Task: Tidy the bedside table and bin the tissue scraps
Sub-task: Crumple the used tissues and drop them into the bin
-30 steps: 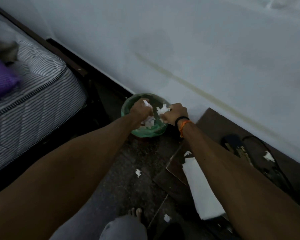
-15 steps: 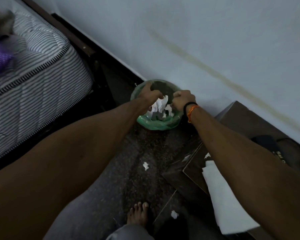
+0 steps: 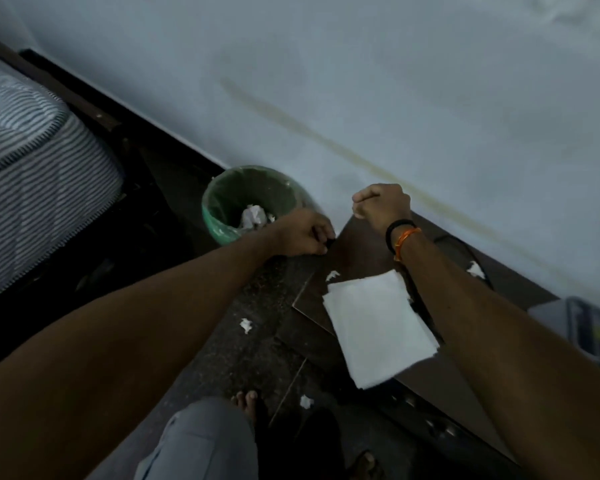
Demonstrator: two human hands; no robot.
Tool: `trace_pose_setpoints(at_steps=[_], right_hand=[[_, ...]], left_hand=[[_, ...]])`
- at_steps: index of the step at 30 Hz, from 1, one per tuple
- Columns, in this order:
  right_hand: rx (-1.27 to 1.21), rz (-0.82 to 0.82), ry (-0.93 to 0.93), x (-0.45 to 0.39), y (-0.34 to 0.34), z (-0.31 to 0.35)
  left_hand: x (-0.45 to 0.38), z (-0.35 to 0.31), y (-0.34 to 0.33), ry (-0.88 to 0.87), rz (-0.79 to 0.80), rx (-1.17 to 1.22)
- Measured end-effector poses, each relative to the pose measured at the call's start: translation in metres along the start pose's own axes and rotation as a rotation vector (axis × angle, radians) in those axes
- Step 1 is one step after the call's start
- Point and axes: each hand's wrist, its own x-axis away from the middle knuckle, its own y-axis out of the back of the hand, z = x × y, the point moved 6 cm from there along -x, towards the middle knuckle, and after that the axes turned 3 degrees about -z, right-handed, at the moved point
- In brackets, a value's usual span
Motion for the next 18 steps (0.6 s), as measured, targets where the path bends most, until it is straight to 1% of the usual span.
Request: trace_pose_setpoints(at_steps=[2, 4, 10, 13, 15, 18], right_hand=[[-0.02, -0.036, -0.019, 0.01, 0.023, -0.014], [-0.051, -0.073, -0.033, 0.02, 0.042, -0.029], [-0.066, -0.183, -0.04, 0.055, 0.089, -0.072], [-0.084, -0.253, -0.068, 0.065, 0.112, -0.096], [-0.079, -0.259, -0.067, 0.071, 0.123, -0.108], [-0.034, -0.25, -0.055, 0.078, 0.136, -0.123]], left_hand=[[0.005, -0.021, -0.017, -0.089, 0.107, -0.142], [0.011, -0.033, -0.028, -0.158, 0.138, -0.225], [0.02, -0.042, -0.037, -0.188, 0.029, -0.253], [0.028, -0.04, -0.041, -0.142, -0.045, -0.243], [0.031, -0.037, -0.047, -0.126, -0.073, -0.264], [0.031, -0.039, -0.054, -0.146, -0.072, -0.324]])
